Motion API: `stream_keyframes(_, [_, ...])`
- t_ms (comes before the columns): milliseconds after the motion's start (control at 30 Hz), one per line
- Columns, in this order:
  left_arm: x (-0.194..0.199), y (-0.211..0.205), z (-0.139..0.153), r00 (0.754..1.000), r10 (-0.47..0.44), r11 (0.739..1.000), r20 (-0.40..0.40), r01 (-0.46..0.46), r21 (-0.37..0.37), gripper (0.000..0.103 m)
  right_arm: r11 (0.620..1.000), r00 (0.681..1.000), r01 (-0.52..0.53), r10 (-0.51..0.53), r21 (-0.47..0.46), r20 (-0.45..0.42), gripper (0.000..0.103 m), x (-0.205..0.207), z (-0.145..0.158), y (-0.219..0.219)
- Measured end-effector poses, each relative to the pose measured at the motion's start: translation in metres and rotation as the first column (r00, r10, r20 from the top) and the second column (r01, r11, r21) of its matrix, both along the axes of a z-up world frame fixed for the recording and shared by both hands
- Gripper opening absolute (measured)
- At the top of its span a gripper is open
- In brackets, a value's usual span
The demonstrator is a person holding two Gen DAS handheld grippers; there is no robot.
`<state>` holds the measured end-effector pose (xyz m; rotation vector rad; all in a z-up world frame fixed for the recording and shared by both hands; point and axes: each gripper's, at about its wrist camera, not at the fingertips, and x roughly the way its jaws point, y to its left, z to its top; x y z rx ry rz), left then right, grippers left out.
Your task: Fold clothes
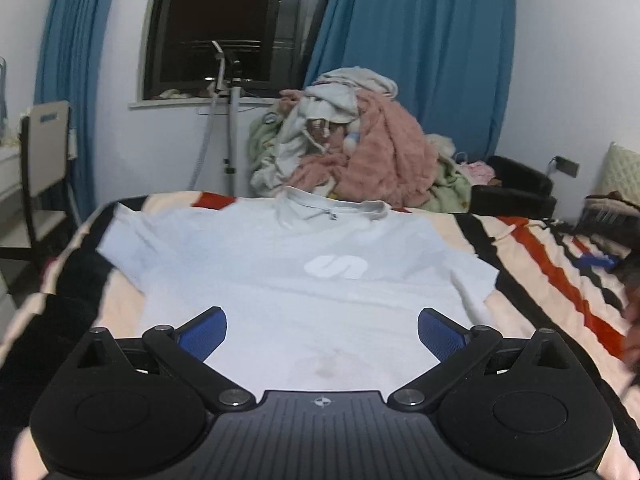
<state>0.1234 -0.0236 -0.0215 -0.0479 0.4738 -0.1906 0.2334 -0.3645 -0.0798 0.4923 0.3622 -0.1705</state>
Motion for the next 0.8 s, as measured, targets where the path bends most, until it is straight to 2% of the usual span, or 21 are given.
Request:
stream_keyframes(67, [0.006,-0.001,-0.013,1.000,0.001,1.000,0.017,-0.001,-0.019,0.102,0.999,1.000,-0.009,0.009,0.046,-0.016,0.069,0.017,-0.035,-0.016])
stream_keyframes(233, [0.031,-0.010,-0.036,1.000,-0.012,0.997,-0.013,0.011,-0.082,0.102,0.988,0.998,-0.033,0.041,0.148,-0.051,0.062,0.075,-0.106,-0.044])
stream_keyframes(367, [0.050,-0.014,-0.049,1.000,-0.024,0.995,0.005,0.024,-0.095,0.102,0.978,0.996,-0.023,0.040,0.206,-0.078,0.058,0.137,-0.138,-0.064])
stream_keyframes(433, [0.060,-0.013,-0.058,0.999,-0.031,0.993,0.009,0.032,-0.113,0.102,0.980,0.992,-0.050,0.071,0.195,-0.104,0.056,0.171,-0.151,-0.069])
stream_keyframes(500, [0.072,-0.011,-0.066,1.000,-0.022,0.991,-0.009,0.021,-0.135,0.102,0.988,0.989,-0.071,0.088,0.137,-0.122,0.029,0.195,-0.155,-0.065])
stream_keyframes(600, [0.082,-0.009,-0.075,0.999,-0.024,0.989,-0.026,0.020,-0.146,0.102,0.996,0.985,-0.087,0.082,-0.026,-0.151,0.010,0.222,-0.151,-0.055])
stream_keyframes(667, [0.085,-0.008,-0.080,1.000,-0.018,0.991,-0.025,0.015,-0.132,0.102,0.985,0.990,-0.083,0.065,-0.150,-0.121,0.008,0.231,-0.138,-0.053])
stream_keyframes(800, [0.095,-0.006,-0.087,0.998,0.006,0.992,-0.055,-0.013,-0.126,0.102,0.964,0.996,0.015,-0.038,-0.266,-0.084,0.007,0.252,-0.110,-0.081])
